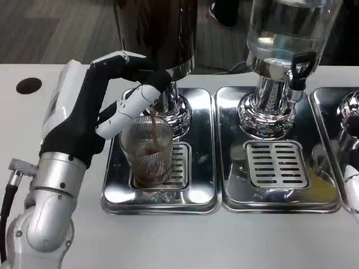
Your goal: Grasp the cup under the faucet to collect the drink, then remove the cup.
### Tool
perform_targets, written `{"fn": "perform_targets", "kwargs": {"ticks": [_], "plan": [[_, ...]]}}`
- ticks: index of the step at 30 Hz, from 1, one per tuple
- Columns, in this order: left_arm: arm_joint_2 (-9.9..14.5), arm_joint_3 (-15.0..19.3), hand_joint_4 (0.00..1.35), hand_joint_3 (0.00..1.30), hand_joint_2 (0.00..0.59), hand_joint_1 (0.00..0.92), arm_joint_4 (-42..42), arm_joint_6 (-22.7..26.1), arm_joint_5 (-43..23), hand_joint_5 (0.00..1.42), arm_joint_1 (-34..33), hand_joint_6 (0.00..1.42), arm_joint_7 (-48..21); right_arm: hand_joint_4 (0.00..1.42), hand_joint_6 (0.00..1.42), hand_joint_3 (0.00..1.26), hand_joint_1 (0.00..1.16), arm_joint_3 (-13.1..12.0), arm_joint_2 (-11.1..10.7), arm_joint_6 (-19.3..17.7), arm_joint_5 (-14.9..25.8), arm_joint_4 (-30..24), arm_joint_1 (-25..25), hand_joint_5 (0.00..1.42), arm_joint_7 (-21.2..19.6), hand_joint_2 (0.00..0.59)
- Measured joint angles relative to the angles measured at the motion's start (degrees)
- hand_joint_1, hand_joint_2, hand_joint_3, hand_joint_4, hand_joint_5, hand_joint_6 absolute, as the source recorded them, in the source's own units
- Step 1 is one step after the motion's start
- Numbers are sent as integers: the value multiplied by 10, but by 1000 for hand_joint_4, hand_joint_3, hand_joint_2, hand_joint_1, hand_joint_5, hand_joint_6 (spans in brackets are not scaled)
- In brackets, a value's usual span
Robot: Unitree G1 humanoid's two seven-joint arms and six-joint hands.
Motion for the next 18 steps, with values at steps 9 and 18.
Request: {"fn": "perform_targets", "kwargs": {"ticks": [9, 18], "plan": [[-9, 1, 449, 549, 39, 0, -2, 1, 3, 313, 2, 231, 0, 409, 393, 422, 757, -3, 0, -2, 2, -1, 4, 354, 0, 446], [-11, 2, 342, 524, 39, 0, -11, 1, 4, 260, 13, 222, 0, 409, 393, 422, 758, -4, 0, -4, 4, -6, 6, 354, 3, 446]]}}
